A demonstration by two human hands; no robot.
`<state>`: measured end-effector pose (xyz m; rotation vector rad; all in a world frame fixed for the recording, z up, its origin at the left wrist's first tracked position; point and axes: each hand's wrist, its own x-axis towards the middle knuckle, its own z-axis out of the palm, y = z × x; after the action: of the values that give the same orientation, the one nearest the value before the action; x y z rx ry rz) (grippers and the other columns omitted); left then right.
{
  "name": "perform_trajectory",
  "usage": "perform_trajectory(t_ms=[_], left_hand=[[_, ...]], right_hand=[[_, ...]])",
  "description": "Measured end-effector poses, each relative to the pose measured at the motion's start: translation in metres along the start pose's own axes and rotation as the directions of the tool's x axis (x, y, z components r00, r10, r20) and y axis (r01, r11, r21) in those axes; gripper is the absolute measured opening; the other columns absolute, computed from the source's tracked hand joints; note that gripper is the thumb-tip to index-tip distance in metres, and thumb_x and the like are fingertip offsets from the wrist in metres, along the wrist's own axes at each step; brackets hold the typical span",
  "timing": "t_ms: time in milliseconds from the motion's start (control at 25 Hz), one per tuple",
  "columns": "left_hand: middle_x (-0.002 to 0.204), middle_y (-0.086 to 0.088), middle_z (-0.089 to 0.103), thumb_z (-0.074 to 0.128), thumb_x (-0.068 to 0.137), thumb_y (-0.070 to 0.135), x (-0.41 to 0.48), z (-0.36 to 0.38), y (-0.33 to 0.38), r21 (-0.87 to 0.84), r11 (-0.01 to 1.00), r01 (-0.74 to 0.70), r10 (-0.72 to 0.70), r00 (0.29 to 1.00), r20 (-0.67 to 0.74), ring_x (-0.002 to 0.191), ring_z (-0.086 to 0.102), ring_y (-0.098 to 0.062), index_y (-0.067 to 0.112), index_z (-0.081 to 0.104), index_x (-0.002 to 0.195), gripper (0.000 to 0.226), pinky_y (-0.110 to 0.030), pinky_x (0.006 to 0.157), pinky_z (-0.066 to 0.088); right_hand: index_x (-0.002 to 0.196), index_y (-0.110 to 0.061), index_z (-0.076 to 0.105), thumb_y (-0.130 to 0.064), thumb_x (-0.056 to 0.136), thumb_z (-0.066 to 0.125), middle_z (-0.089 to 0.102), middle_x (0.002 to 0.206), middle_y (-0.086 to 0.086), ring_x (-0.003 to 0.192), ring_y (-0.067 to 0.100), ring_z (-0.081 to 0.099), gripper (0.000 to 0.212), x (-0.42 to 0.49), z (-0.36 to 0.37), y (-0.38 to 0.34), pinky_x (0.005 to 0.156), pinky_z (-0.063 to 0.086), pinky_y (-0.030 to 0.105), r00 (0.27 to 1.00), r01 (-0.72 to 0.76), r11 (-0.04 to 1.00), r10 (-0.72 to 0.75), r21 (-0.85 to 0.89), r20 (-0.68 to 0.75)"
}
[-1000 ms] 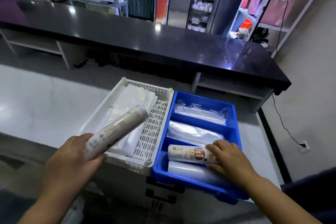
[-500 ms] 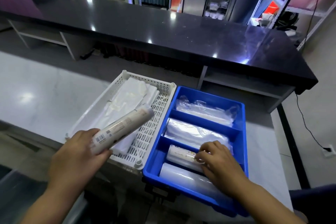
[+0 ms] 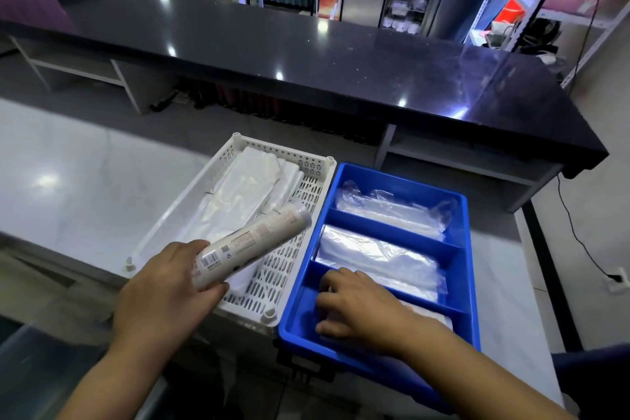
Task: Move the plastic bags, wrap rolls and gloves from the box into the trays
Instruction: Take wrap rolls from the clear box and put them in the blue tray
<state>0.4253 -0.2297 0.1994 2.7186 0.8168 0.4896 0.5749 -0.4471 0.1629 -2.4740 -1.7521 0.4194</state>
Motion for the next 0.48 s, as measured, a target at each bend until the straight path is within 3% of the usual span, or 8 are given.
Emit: perform_trajectory(t_ms=[120,240,280,360,480], left_hand=[[0.086,0.000,0.063,0.087,0.052,0.024,0.001,0.006,0.007,-0.024,0.998,-0.055,0.056,0.997,0.045,0.075,0.059,-0.026,0.019,0.063,0.106,0.059,-0.028,0.055,0.036],[0.089,0.005,0.056,0.084,0.059,0.035,0.005,0.012,0.020,-0.130,0.989,-0.069,0.084,0.990,0.116,0.076,0.054,-0.018,0.023,0.058,0.111,0.059,-0.029,0.058,0.037],[0.091,0.007,0.055,0.081,0.062,0.039,0.006,0.016,0.026,-0.172,0.983,-0.062,0.087,0.986,0.140,0.077,0.052,-0.015,0.024,0.056,0.113,0.058,-0.029,0.059,0.037],[0.094,0.007,0.054,0.076,0.068,0.042,0.008,0.022,0.037,-0.250,0.965,-0.077,0.125,0.976,0.178,0.079,0.050,-0.012,0.026,0.055,0.115,0.053,-0.025,0.059,0.036],[0.102,0.002,0.055,0.071,0.074,0.037,0.009,0.033,0.055,-0.313,0.932,-0.180,0.263,0.933,0.246,0.088,0.052,-0.014,0.023,0.052,0.120,0.052,-0.023,0.067,0.038]], right_hand=[[0.094,-0.035,0.048,-0.054,0.070,0.061,0.047,0.110,-0.015,0.093,0.012,0.053,0.033,-0.023,-0.016,0.012,0.077,0.051,0.033,0.990,-0.115,0.941,0.134,0.319,-0.038],[0.109,-0.051,0.040,-0.053,0.062,0.069,0.046,0.112,-0.024,0.101,0.001,0.052,0.055,-0.050,-0.020,0.024,0.082,0.053,0.025,0.943,-0.239,0.743,0.330,0.625,-0.032],[0.112,-0.053,0.039,-0.054,0.061,0.070,0.047,0.113,-0.024,0.101,0.000,0.052,0.059,-0.057,-0.019,0.028,0.084,0.052,0.024,0.929,-0.260,0.699,0.368,0.666,-0.023],[0.106,-0.048,0.048,-0.058,0.063,0.068,0.052,0.107,-0.021,0.096,-0.001,0.053,0.048,-0.065,-0.016,0.033,0.081,0.050,0.023,0.924,-0.265,0.691,0.382,0.672,-0.028],[0.099,-0.044,0.050,-0.053,0.074,0.066,0.059,0.098,-0.019,0.091,0.000,0.058,0.031,-0.086,-0.022,0.038,0.070,0.050,0.019,0.872,-0.167,0.610,0.458,0.775,-0.172]])
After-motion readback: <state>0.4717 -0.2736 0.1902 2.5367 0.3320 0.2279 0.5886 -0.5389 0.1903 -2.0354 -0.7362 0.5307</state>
